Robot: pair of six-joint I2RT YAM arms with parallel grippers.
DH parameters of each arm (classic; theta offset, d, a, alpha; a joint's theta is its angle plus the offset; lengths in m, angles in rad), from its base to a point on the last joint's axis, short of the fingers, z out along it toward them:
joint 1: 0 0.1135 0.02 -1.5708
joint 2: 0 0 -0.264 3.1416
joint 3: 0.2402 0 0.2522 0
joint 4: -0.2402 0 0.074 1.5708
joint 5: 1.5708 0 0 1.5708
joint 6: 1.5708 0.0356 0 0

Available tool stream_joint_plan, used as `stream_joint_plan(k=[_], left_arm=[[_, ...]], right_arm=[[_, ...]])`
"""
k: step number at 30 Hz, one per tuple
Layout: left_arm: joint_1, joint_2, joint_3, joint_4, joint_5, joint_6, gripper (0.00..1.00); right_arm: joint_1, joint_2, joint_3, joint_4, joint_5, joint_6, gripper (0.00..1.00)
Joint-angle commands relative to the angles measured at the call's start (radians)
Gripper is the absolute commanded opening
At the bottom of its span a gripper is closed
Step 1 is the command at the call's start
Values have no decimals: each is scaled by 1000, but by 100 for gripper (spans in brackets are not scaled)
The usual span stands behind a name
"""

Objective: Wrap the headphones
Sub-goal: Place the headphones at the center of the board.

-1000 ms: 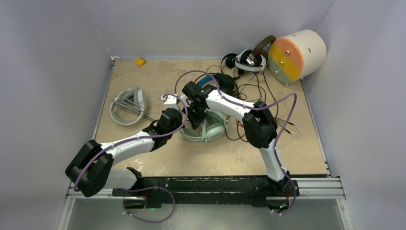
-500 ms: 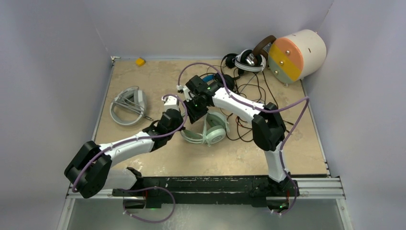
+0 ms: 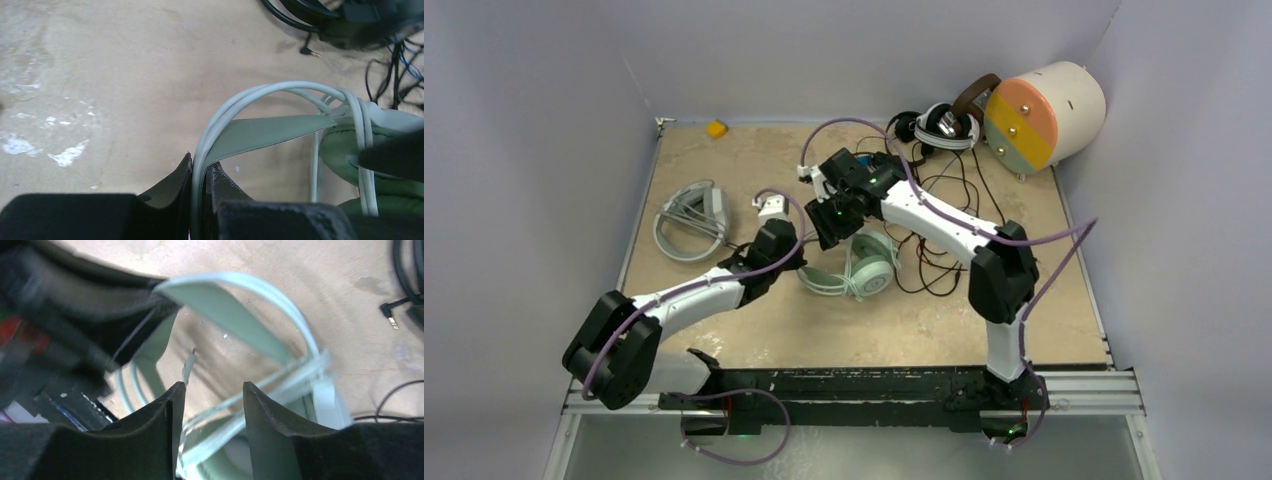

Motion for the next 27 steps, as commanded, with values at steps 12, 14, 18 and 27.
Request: stream_joint_plan(k=[12,14,18,27], left_arm=[[328,-67,21,-62,-114,-277,0],[389,-54,9,-62,-114,-328,0],[479,15,40,-133,-123,-440,0],[657,239,205,-269,-210,-569,0]], right_arm=[[-19,-378,-109,125,109,24,70],[-22,-418,-130,130,120,27,72],[-29,-460,-142,115,131,25,73],[-36,-499,-170,109,178,25,74]])
